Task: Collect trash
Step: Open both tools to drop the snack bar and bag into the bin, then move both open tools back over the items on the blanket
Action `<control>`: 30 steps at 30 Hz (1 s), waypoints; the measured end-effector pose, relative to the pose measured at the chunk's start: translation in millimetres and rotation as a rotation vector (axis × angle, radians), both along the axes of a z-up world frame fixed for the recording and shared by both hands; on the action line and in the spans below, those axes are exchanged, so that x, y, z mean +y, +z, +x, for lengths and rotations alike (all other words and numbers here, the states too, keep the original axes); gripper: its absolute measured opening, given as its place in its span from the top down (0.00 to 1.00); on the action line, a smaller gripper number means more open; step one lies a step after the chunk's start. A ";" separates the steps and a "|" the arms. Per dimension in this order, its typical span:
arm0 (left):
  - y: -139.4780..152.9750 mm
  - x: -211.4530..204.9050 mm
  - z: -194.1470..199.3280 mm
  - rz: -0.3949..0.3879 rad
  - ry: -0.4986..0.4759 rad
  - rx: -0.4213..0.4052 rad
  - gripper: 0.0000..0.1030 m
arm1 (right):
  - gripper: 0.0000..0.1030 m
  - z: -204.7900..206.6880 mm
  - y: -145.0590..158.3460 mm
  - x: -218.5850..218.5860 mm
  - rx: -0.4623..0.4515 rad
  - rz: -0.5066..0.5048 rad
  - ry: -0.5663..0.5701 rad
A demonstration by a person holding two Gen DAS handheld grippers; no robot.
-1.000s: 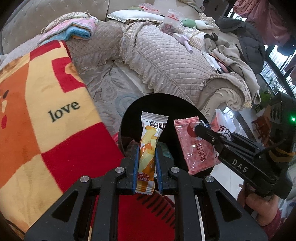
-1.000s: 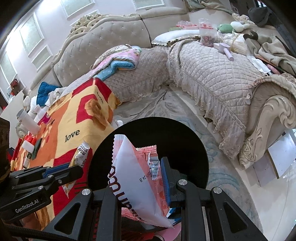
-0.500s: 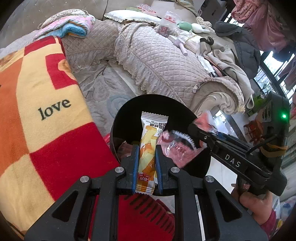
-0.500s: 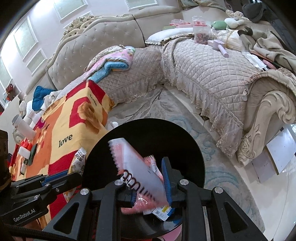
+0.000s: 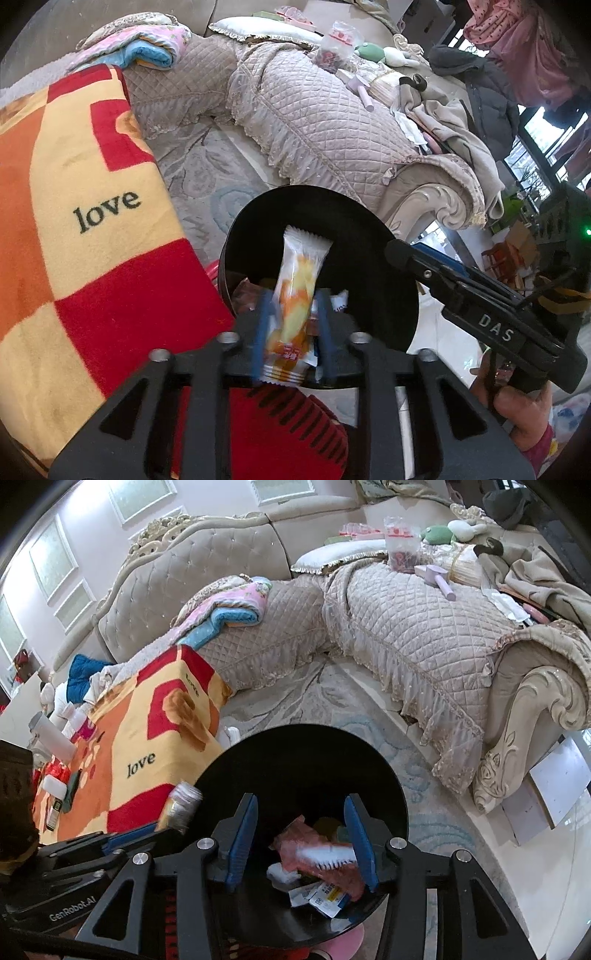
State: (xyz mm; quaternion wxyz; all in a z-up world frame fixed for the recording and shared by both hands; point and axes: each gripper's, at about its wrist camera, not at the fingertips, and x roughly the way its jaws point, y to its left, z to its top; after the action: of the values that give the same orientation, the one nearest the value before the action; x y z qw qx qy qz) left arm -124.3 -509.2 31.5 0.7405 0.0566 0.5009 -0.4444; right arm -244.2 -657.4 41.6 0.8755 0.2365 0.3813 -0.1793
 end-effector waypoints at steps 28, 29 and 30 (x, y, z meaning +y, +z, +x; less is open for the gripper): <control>13.6 114.4 22.1 0.145 0.286 -0.175 0.49 | 0.38 20.3 -3.0 75.1 0.045 -0.008 0.135; 14.1 120.7 22.6 0.152 0.298 -0.183 0.49 | 0.38 22.6 -3.3 80.6 0.047 -0.006 0.146; 14.3 128.6 23.7 0.159 0.312 -0.193 0.49 | 0.38 25.8 -3.4 88.2 0.050 -0.006 0.162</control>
State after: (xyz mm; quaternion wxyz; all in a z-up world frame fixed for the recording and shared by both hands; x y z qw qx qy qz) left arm -100.6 -380.6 45.8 0.8382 0.0789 0.4637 -0.2760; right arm -218.3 -569.2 38.2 0.8781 0.1978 0.4203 -0.1146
